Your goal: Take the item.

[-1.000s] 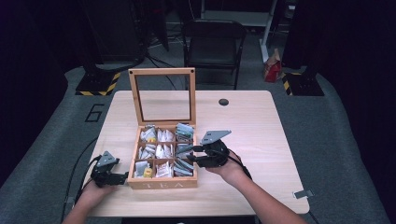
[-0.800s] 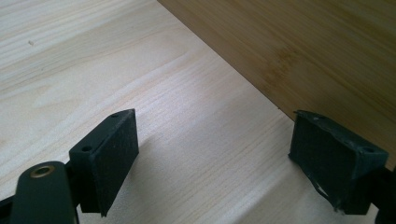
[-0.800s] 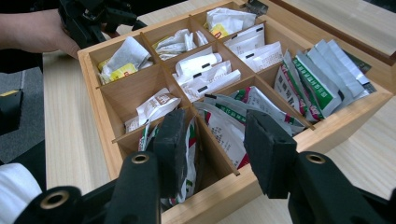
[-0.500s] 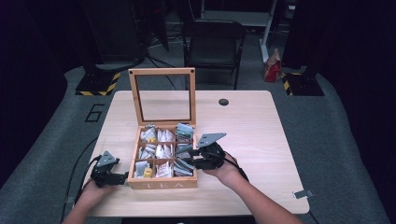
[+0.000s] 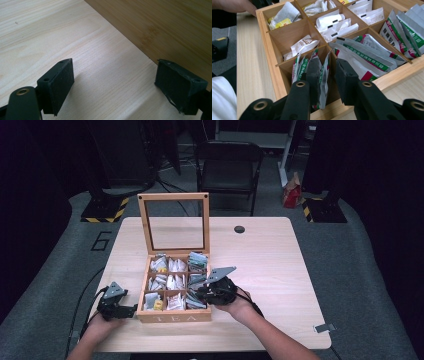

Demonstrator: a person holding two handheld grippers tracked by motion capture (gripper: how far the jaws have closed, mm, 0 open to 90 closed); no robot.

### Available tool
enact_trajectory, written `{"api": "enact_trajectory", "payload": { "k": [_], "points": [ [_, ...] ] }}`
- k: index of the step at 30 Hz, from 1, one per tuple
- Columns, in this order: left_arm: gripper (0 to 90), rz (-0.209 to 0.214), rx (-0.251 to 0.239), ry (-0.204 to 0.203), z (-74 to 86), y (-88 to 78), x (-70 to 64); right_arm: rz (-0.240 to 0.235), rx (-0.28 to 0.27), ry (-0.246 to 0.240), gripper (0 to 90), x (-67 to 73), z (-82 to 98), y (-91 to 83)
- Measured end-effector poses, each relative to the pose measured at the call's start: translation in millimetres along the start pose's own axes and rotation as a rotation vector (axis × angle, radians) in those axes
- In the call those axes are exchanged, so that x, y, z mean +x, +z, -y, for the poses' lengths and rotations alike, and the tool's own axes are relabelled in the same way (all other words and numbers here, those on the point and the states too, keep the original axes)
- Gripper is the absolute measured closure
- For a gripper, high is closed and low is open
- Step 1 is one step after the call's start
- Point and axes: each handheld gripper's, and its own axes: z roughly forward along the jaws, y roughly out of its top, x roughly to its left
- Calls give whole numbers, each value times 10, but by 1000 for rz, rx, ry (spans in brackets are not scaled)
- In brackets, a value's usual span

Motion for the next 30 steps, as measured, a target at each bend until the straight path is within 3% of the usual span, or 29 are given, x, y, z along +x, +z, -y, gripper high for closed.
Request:
{"api": "enact_trajectory", "payload": {
  "k": [10,30],
  "points": [
    [150,0,0,0,0,0,0,-8,19,11,800,2,32,69],
    [150,0,0,0,0,0,0,-24,55,12,824,40,57,195]
  ]
}}
